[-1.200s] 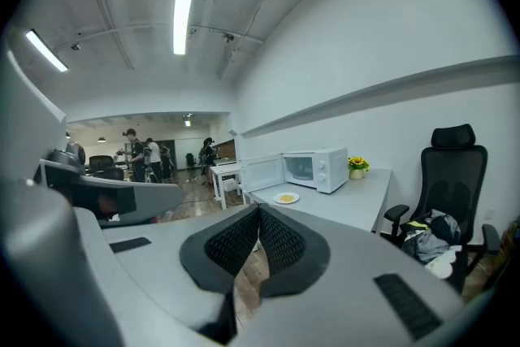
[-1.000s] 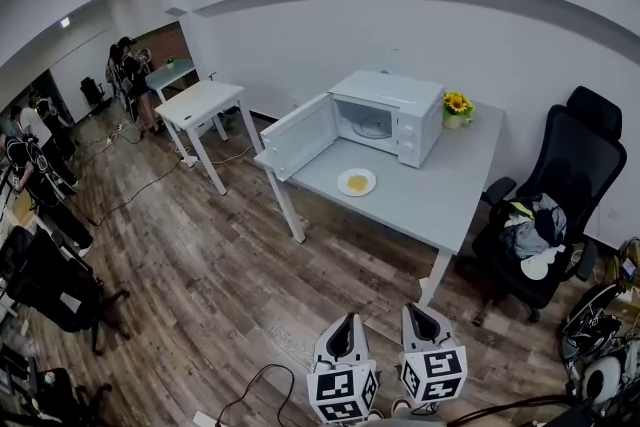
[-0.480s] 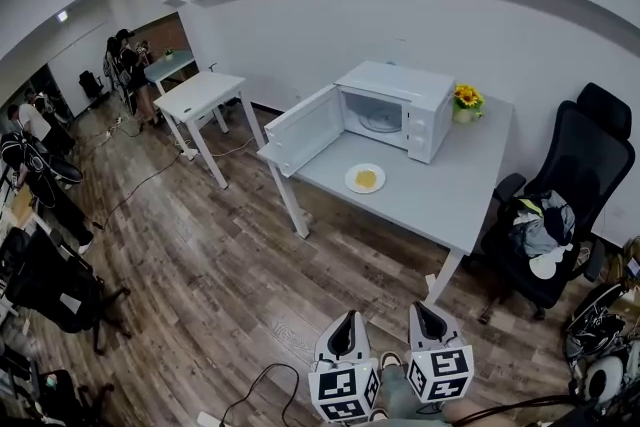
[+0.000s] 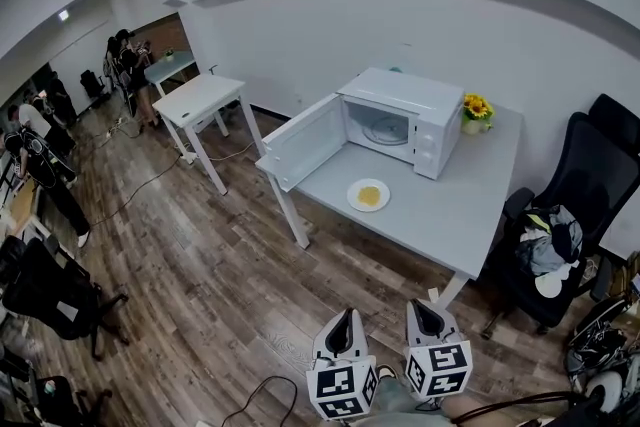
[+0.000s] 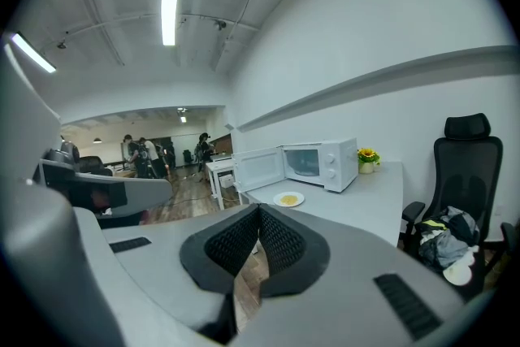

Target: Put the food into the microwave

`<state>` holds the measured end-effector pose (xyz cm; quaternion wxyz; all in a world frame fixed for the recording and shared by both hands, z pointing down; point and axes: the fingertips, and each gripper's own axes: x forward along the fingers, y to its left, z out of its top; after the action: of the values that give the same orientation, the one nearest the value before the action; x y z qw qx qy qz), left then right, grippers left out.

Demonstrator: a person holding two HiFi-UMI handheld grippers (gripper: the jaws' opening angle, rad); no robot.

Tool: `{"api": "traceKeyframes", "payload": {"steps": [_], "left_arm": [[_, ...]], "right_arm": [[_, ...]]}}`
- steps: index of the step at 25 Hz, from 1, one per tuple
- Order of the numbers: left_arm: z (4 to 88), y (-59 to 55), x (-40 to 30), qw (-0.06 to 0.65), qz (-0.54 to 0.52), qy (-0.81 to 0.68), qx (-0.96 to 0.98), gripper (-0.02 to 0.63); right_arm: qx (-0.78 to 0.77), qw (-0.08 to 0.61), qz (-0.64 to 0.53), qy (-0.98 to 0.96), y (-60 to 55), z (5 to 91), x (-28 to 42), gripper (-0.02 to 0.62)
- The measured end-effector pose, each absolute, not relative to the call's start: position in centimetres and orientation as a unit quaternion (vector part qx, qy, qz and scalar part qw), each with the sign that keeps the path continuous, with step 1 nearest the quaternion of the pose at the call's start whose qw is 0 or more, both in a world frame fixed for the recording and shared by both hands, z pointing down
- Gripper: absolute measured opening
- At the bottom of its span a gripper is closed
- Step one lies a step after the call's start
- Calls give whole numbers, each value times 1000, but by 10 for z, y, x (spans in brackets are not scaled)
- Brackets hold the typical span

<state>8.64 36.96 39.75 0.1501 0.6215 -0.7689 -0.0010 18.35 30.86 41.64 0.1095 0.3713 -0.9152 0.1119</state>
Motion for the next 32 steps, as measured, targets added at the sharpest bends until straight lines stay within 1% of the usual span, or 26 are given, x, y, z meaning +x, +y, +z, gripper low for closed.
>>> {"api": "traceKeyframes", "payload": {"steps": [7,18,32], "left_arm": [[392,323,64,143,0,-775,616,2],[396,265,50,152,4,-780,607,2],[400,226,22,157,5,-803,575,2]], "right_arm": [[363,109,113,-918,260,413,160,14],[356,121,129,-918,198,423,147,14],[317,129,123,-932,149,426,113,14]]}}
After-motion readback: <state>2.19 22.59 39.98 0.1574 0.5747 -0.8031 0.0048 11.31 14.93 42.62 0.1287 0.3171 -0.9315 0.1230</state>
